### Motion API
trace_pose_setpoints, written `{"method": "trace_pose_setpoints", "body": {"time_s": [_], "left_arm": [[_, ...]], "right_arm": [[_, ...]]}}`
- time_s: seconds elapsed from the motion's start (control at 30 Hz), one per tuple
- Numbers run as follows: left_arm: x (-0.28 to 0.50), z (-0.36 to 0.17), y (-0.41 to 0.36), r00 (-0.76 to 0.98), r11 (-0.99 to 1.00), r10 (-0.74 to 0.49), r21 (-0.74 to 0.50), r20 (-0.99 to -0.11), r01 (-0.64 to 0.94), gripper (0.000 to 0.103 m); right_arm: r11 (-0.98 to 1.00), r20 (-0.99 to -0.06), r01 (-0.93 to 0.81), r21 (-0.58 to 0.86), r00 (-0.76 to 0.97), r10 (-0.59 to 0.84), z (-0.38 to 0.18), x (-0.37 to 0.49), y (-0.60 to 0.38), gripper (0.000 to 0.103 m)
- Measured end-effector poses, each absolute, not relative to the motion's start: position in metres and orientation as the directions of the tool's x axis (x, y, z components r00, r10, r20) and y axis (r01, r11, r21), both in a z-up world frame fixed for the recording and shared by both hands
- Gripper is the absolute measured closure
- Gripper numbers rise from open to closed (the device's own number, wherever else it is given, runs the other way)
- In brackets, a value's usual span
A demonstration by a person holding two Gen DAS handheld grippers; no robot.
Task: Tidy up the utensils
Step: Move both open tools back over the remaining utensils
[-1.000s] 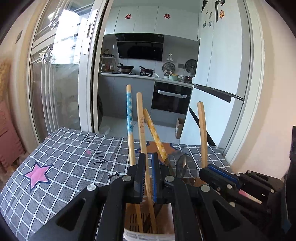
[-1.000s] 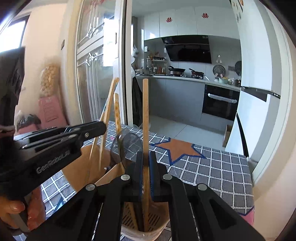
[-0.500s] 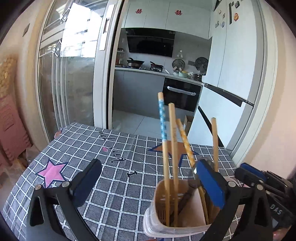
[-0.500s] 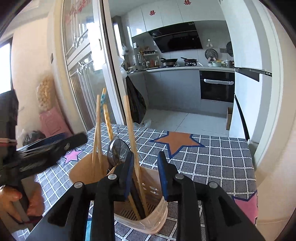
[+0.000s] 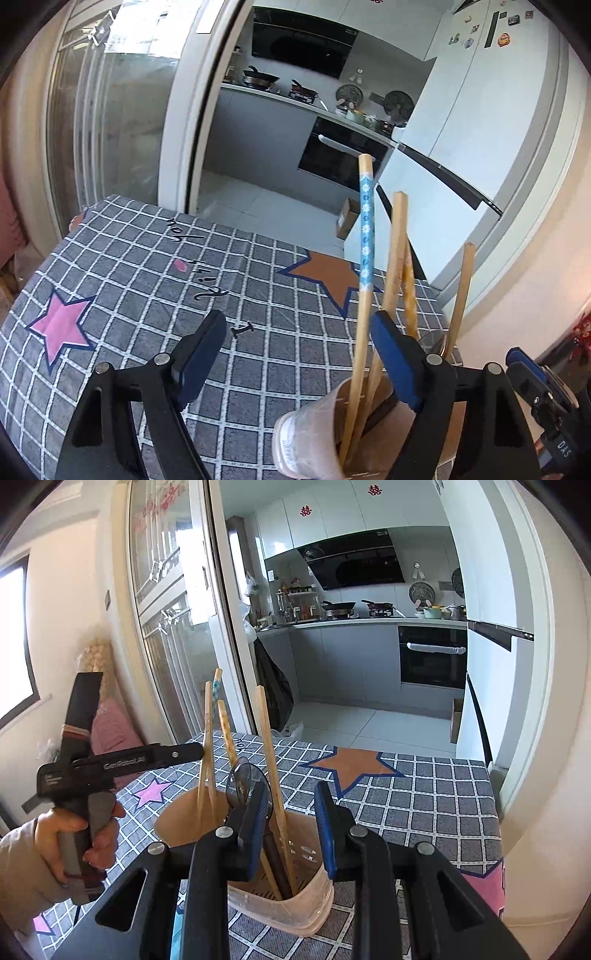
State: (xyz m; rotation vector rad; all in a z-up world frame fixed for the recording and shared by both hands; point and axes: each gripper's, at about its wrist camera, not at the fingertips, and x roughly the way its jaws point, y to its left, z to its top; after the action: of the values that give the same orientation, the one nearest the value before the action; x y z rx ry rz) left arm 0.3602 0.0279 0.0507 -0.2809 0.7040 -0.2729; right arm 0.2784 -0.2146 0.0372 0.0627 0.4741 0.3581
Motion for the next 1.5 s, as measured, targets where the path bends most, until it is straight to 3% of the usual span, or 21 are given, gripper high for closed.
{"method": "trace_pose_setpoints", "body": {"time_s": [0.17,0.3,0.63,0.93,0.97,1.0,1.13,1.3,1.37,1.5], "left_arm": [[0.372,0.052,0.011,0.688,0.915,-0.389,-0.343,-0.613,0.212,0.016],[0.376,0.05,0.002,0.654,0.908,-0.41,-0.349,-0.635,0.23,0.065],[0.335,0.085,-0.001,0.832,0.931,-0.339,-0.286,-0.439,0.228,0.066],[0.311,0.073,-0.002,0.866,0.974,-0.201,-0.183,-0.458,0.129,0.063],[0.308,0.073,-0.001,0.865,0.978,-0.191,-0.167,-0.463,0.127,0.037],[0.304,0.073,0.001,0.866,0.982,-0.173,-0.152,-0.469,0.114,0.0],[0.285,0.077,0.013,0.882,0.99,-0.114,-0.124,-0.458,0.064,0.0],[0.258,0.073,0.034,0.84,0.983,-0.147,-0.17,-0.522,0.066,0.0],[0.242,0.067,0.04,0.805,0.979,-0.177,-0.183,-0.567,0.087,0.0],[0.208,0.041,0.043,0.698,0.976,-0.216,-0.179,-0.683,0.127,0.0]], "right_arm": [[0.937,-0.441,-0.323,0.133,0.827,0.348,0.038,0.275,-0.212,0.074],[0.938,-0.446,-0.321,0.128,0.827,0.343,0.038,0.272,-0.214,0.074],[0.941,-0.455,-0.31,0.134,0.825,0.336,0.037,0.271,-0.215,0.074],[0.938,-0.466,-0.323,0.126,0.816,0.343,0.038,0.262,-0.214,0.074],[0.937,-0.467,-0.323,0.13,0.814,0.345,0.039,0.261,-0.214,0.074],[0.936,-0.468,-0.324,0.137,0.812,0.349,0.04,0.259,-0.215,0.074],[0.93,-0.481,-0.332,0.156,0.797,0.365,0.044,0.249,-0.215,0.071],[0.919,-0.514,-0.342,0.197,0.762,0.394,0.044,0.23,-0.214,0.051],[0.909,-0.549,-0.344,0.235,0.724,0.417,0.038,0.221,-0.215,0.045],[0.898,-0.652,-0.311,0.311,0.618,0.44,0.015,0.203,-0.211,0.044]]}}
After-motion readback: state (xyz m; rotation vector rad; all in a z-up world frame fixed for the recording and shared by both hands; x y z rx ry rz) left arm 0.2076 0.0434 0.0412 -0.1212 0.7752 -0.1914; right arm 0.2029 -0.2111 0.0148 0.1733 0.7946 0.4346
